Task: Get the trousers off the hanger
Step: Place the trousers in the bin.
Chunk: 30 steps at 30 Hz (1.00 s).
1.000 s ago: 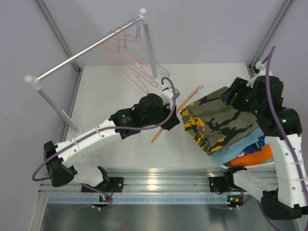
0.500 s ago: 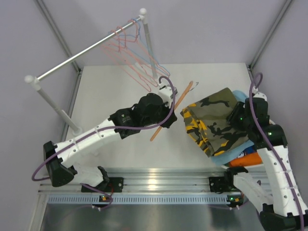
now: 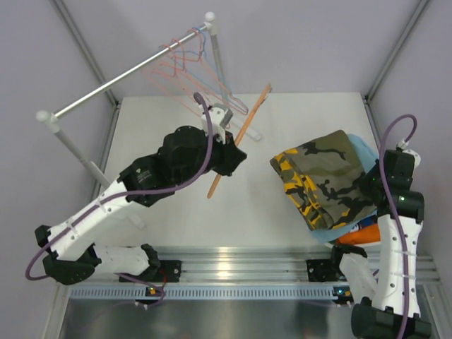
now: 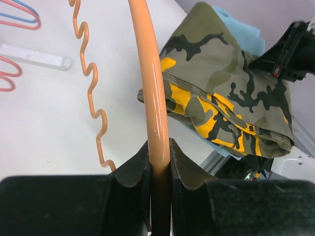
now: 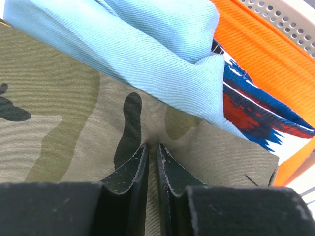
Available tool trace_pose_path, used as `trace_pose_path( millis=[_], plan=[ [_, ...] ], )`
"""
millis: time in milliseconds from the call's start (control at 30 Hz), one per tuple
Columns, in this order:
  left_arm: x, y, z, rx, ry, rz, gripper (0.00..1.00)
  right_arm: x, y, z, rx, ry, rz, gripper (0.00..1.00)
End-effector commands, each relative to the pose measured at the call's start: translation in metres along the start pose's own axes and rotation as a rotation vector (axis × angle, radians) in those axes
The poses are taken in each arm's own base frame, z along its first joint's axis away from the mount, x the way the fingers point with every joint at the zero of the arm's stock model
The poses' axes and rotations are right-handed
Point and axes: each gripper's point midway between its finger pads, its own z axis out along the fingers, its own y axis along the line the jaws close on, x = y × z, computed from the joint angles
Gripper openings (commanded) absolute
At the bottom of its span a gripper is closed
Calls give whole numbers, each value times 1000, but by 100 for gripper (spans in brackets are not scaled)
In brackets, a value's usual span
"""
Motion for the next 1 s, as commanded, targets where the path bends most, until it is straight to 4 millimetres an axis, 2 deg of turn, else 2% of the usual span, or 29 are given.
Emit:
trace_pose_path(
  millis=[0, 133, 167, 233, 267, 333, 367, 433, 467, 633, 767, 833, 867, 967],
  plan=[
    [-44, 1, -41, -18, -131, -25, 0, 4, -19, 2, 78, 25, -36, 11],
    [-63, 2, -79, -16, -186, -58, 0, 6, -18, 9, 69, 17, -18, 9],
    [-65, 6, -95, -21, -199, -79, 0, 5, -17, 10, 63, 8, -14, 9],
    [-64, 9, -111, -22, -212, -97, 0, 4, -17, 10, 65, -3, -14, 9],
    [-66, 9, -127, -1, -231, -118, 0, 2, -18, 10, 67, -10, -18, 9],
    [-58, 7, -140, 33, -214, -127, 0, -1, -20, 9, 79, -23, -24, 9],
    [-59, 7, -155, 51, -235, -154, 0, -2, -20, 9, 80, -26, -26, 9],
    [-50, 10, -167, 57, -226, -172, 0, -4, -18, 10, 73, -39, -26, 9],
    [-51, 17, -184, 48, -258, -207, 0, -5, -19, 10, 75, -44, -22, 9],
    [-30, 54, -227, -77, -282, -318, 0, -4, -13, 9, 40, -50, -8, 8],
    [-10, 80, -237, -205, -255, -368, 0, -2, -12, 8, 28, -54, 0, 7],
    [-7, 96, -241, -293, -264, -384, 0, -1, -10, 8, 18, -51, 4, 7],
    [3, 105, -242, -353, -236, -404, 0, -2, -9, 8, 14, -55, 6, 7],
    [5, 126, -247, -481, -267, -439, 0, -4, -8, 7, 8, -62, 9, 7]
  ],
)
